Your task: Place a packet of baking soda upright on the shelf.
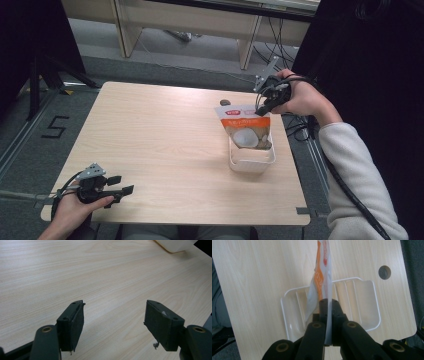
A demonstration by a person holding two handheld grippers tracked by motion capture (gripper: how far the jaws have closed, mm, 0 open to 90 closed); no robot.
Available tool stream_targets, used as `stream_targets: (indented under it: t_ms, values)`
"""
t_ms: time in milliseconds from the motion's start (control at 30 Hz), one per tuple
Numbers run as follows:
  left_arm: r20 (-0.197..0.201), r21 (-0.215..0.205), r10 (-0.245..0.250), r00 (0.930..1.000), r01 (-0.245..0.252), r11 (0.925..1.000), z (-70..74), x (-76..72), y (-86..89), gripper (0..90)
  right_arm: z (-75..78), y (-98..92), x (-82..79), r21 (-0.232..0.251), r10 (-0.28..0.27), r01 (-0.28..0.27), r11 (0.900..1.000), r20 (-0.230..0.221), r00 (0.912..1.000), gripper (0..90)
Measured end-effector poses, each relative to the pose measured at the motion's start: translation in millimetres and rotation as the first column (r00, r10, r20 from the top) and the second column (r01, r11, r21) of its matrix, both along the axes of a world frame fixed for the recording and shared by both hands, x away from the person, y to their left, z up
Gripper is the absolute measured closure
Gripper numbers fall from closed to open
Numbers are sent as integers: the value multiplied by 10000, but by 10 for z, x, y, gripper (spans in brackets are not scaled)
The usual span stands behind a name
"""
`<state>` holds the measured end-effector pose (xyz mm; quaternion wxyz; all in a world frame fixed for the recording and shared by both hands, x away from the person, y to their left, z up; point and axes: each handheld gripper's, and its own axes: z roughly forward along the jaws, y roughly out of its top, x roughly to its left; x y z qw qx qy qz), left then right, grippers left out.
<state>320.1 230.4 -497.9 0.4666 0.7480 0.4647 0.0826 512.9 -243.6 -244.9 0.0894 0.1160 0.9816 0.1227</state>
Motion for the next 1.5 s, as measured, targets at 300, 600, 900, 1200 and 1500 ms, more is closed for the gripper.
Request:
stream_targets:
  t_ms: [300, 600, 900, 1200, 1500]
  values:
    - [54, 43, -61, 10000, 61, 10000, -1, 2, 1, 313, -77, 5, 26, -295, 196, -194, 9994, 61, 9998, 900]
    - [22, 39, -18, 10000, 18, 10000, 1, -2, 0, 314, -191, 9, 51, -838, 265, -257, 9961, 85, 9996, 900]
    - [54, 46, -76, 10000, 75, 10000, 1, 2, 3, 313, -242, -17, 62, -854, 61, -58, 9963, 33, 10000, 900]
    - [53, 51, -39, 10000, 39, 10000, 1, 1, 1, 313, -278, -41, 62, -745, -109, 116, 9972, 103, 9999, 900]
    - [59, 72, -52, 10000, 52, 10000, 2, 0, 1, 313, -364, -107, 73, -416, -525, 524, 9978, -16, 9986, 900]
